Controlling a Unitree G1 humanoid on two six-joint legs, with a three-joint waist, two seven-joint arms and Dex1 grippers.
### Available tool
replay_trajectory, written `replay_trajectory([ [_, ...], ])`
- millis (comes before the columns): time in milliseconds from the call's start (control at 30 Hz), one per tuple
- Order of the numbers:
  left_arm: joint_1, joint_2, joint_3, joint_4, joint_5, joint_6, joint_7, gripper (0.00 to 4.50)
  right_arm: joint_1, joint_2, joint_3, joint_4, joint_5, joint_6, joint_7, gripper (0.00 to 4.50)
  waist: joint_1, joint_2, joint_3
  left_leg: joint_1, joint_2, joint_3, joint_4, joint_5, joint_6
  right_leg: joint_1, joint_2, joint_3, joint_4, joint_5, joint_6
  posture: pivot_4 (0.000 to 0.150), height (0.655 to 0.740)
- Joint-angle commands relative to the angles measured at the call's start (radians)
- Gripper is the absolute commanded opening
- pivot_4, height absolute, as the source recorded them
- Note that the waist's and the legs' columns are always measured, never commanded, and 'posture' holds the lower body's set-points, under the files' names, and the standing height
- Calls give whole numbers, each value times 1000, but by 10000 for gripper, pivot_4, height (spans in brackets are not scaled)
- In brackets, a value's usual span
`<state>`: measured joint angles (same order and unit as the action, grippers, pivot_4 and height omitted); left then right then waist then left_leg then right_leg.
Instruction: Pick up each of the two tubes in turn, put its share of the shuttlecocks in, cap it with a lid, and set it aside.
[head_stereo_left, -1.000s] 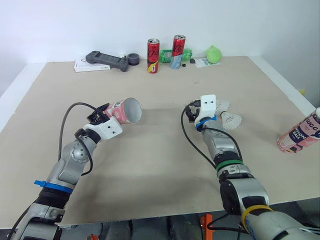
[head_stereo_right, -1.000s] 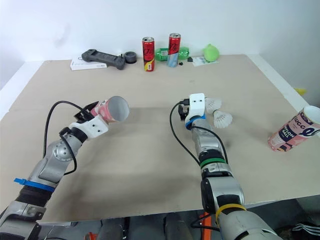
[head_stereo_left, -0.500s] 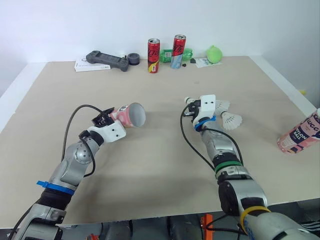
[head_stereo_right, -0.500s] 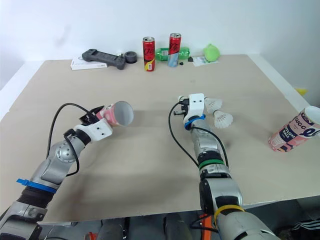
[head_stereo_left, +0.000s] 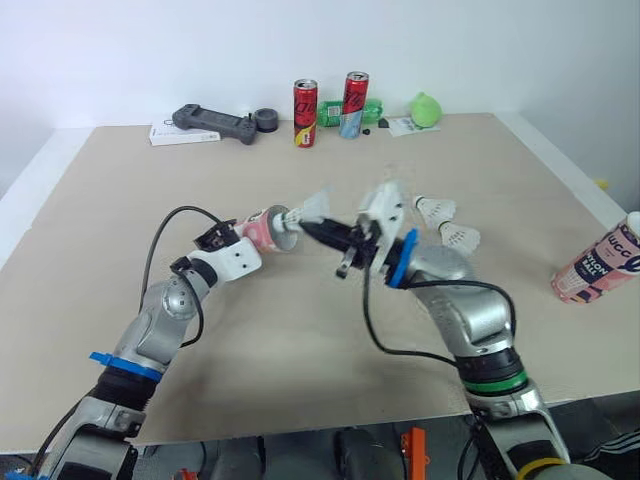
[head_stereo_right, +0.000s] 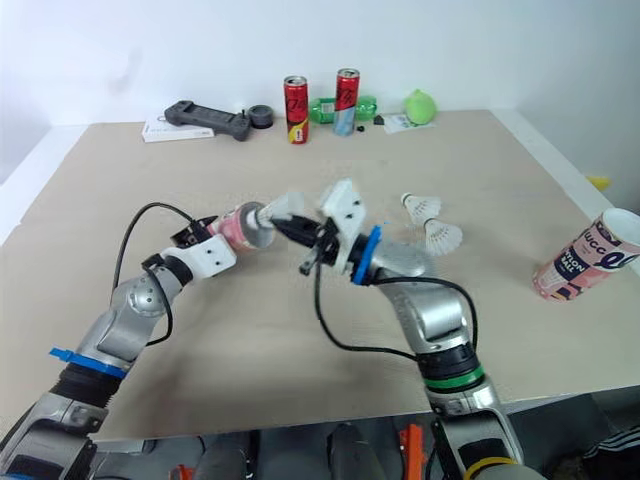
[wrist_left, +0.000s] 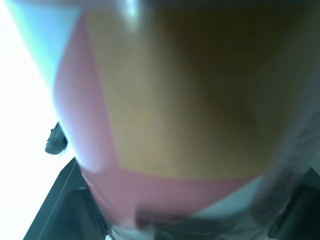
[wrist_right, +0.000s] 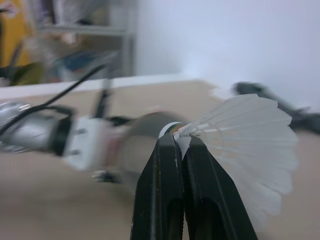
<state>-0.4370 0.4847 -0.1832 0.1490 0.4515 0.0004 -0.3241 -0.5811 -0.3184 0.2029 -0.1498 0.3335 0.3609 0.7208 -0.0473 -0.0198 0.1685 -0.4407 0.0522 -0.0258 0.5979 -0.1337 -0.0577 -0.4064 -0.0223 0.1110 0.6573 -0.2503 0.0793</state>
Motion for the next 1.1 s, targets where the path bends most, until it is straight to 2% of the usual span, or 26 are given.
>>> replay_trajectory([
  [33,-16,-7,-7,5,-7,3,-7,31890,-36,24,41,15,-70,-36,-19,872,0,0,0,0,0,0,1,0,0,0,0,0,0,0,1,1500,7400],
  [167,-23,-18,-14,7,-5,7,-9,31890,-59,63,62,53,-117,-60,-36,872,2,0,0,-1,0,0,1,0,0,0,0,0,0,0,1,1500,7400],
  [200,-23,-20,-14,5,-6,8,-10,31890,-53,76,42,34,-85,-42,-34,4642,3,0,0,-1,0,0,1,0,0,0,0,0,1,0,1,1500,7400],
  [233,-22,-22,-15,5,-7,7,-11,31890,-44,85,22,14,-56,-28,-34,5874,3,0,0,-1,0,0,1,0,0,0,0,0,1,0,1,1500,7400],
  [300,-17,-24,-18,4,-10,7,-21,31890,-11,95,-24,-41,9,4,-34,13108,4,0,0,-1,0,0,1,0,0,0,0,0,1,0,1,1500,7400],
  [433,-1,-29,-19,-10,-13,9,-29,31890,101,95,-156,-170,113,68,-109,32337,6,-1,0,-2,-1,-1,1,0,0,1,0,0,1,0,1,1500,7400],
  [467,0,-30,-18,-12,-13,10,-29,31890,121,92,-178,-191,125,78,-127,36127,6,-1,0,-2,-1,-2,1,0,0,1,0,0,1,-1,1,1500,7400],
  [500,-1,-33,-16,-12,-15,10,-27,31890,158,77,-205,-210,92,70,-169,42572,6,-1,0,-2,-1,-1,1,0,-1,1,-1,0,1,-1,1,1500,7400],
  [533,-2,-35,-15,-10,-16,10,-26,31890,185,66,-224,-222,60,61,-208,44088,6,-1,0,-2,-1,-1,1,0,-1,1,-1,0,1,-1,1,1500,7400],
  [767,-12,-63,-42,13,-22,-6,-42,31890,340,71,-383,-262,-133,83,-556,44088,9,0,-1,-1,-1,-1,1,0,-1,1,-1,0,1,-1,1,1500,7400],
  [933,-46,-74,-50,67,-23,-32,-34,31890,390,82,-405,-204,-204,120,-664,44088,11,0,-1,0,-2,0,1,0,0,1,-2,0,1,-3,-2,1500,7400],
  [1100,-62,-79,-50,84,-23,-45,-35,31890,360,98,-427,-132,-198,143,-701,44088,10,0,-1,0,-2,0,2,1,0,2,-2,0,1,-2,-2,1500,7400],
])
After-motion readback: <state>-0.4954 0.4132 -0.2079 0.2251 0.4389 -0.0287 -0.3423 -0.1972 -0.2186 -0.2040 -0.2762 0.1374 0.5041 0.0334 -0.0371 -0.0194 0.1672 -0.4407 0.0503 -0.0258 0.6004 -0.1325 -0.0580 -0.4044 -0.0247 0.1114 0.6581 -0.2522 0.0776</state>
